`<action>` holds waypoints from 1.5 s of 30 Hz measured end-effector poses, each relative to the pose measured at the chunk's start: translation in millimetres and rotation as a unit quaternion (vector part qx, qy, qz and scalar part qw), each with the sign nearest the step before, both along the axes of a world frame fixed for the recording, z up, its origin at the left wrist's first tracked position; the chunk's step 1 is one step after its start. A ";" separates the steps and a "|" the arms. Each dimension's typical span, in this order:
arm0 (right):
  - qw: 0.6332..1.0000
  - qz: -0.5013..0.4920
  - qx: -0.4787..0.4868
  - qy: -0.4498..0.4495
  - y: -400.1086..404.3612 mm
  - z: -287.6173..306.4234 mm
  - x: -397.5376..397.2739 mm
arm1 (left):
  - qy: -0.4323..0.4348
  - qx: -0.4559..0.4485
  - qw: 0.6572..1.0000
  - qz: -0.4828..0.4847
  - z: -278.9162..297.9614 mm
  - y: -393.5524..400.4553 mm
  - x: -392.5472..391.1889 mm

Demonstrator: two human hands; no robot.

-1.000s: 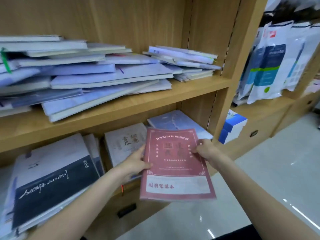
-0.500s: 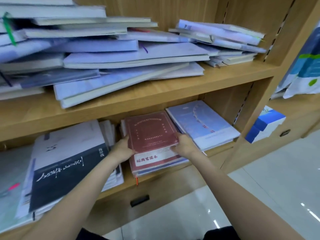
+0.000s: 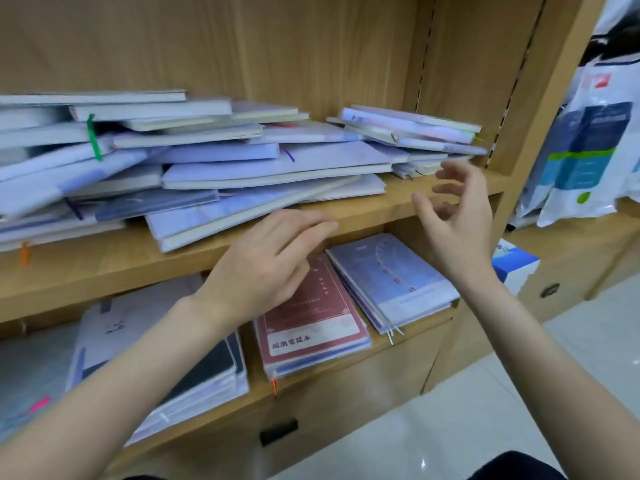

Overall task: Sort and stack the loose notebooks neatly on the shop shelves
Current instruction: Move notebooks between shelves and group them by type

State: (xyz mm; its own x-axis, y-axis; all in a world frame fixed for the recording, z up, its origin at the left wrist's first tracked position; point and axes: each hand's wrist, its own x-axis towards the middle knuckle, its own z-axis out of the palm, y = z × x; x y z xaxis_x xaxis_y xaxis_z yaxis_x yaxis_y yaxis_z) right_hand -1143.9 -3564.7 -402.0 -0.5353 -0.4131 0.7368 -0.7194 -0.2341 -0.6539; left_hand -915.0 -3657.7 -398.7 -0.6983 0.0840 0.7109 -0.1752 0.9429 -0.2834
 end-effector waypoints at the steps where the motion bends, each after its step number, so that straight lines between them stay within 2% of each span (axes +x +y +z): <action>1: 0.998 -0.004 0.016 0.056 -2.9 10.7 -1.5 | 0.017 -0.007 1.000 0.010 13.8 -1.7 -6.3; 3: 0.976 -0.004 0.085 0.202 -15.1 27.6 -4.2 | 0.028 -0.004 0.997 0.068 37.5 -11.5 -14.7; 6: 0.897 0.007 0.189 0.399 -40.6 50.2 -3.2 | -0.014 0.016 0.985 0.174 64.7 -31.8 -9.1; 9: 0.843 0.013 0.253 0.475 -60.4 73.2 6.3 | -0.077 0.045 0.969 0.228 84.4 -47.7 14.4; 11: 0.814 -0.038 0.297 0.498 -70.4 80.7 15.0 | -0.131 0.059 0.956 0.254 93.5 -52.9 32.2; 14: 0.774 -0.104 0.308 0.543 -77.4 82.9 34.1 | -0.204 0.067 0.935 0.281 102.8 -51.6 42.3; 20: 0.755 -0.120 0.270 0.585 -66.7 109.3 34.0 | -0.277 0.148 0.893 0.324 124.1 -44.3 39.9; 22: 0.754 -0.118 0.217 0.608 -56.1 119.9 30.6 | -0.302 0.195 0.876 0.321 127.7 -43.9 41.5; 24: 0.787 -0.087 0.166 0.588 -40.9 125.5 24.2 | -0.325 0.283 0.843 0.321 135.7 -39.6 42.0; 27: 0.806 -0.066 0.124 0.576 -26.7 117.8 9.2 | -0.365 0.374 0.800 0.295 149.0 -30.3 45.3; 30: 0.821 -0.100 0.045 0.560 -6.8 107.2 3.5 | -0.364 0.397 0.817 0.206 149.2 -15.8 55.6; 32: 0.838 -0.147 -0.023 0.524 9.7 90.2 -2.1 | -0.348 0.456 0.813 0.103 142.8 -1.3 63.5; 34: 0.882 -0.198 -0.035 0.426 26.5 66.5 4.8 | -0.339 0.499 0.797 0.026 133.2 9.4 66.5; 35: 0.919 -0.211 -0.019 0.334 33.8 54.8 13.6 | -0.339 0.500 0.797 0.010 128.9 11.0 64.1; 36: 0.960 -0.188 0.004 0.206 39.6 44.4 22.1 | -0.343 0.492 0.800 0.008 124.6 12.6 58.9; 37: 0.992 -0.118 0.020 0.042 45.4 39.0 31.5 | -0.352 0.481 0.803 0.019 120.2 13.6 52.3; 38: 0.990 -0.008 0.004 -0.139 51.1 37.4 42.0 | -0.370 0.465 0.803 0.041 115.9 14.5 46.7; 39: 0.953 0.107 -0.029 -0.283 56.1 37.3 50.4 | -0.388 0.447 0.803 0.074 112.1 15.4 42.7; 40: 0.905 0.185 -0.058 -0.379 60.4 36.9 55.9 | -0.404 0.427 0.802 0.106 108.9 16.9 39.7; 41: 0.873 0.225 -0.077 -0.427 64.2 35.7 58.4 | -0.418 0.411 0.800 0.127 105.2 18.2 37.4; 42: 0.858 0.238 -0.090 -0.446 66.4 34.1 58.9 | -0.428 0.399 0.800 0.133 101.7 19.8 35.9; 45: 0.887 0.208 -0.062 -0.408 65.3 33.2 63.1 | -0.451 0.398 0.792 0.111 92.2 30.0 35.7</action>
State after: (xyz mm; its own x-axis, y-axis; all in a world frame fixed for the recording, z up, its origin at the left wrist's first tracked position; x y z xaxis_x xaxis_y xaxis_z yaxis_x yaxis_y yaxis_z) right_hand -1080.8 -3499.4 -368.8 -0.7308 -0.6432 0.2287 0.1463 -0.4748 -0.8678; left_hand -879.3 -3627.7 -306.5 -0.8870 -0.3352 -0.3175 -0.4255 0.8605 0.2803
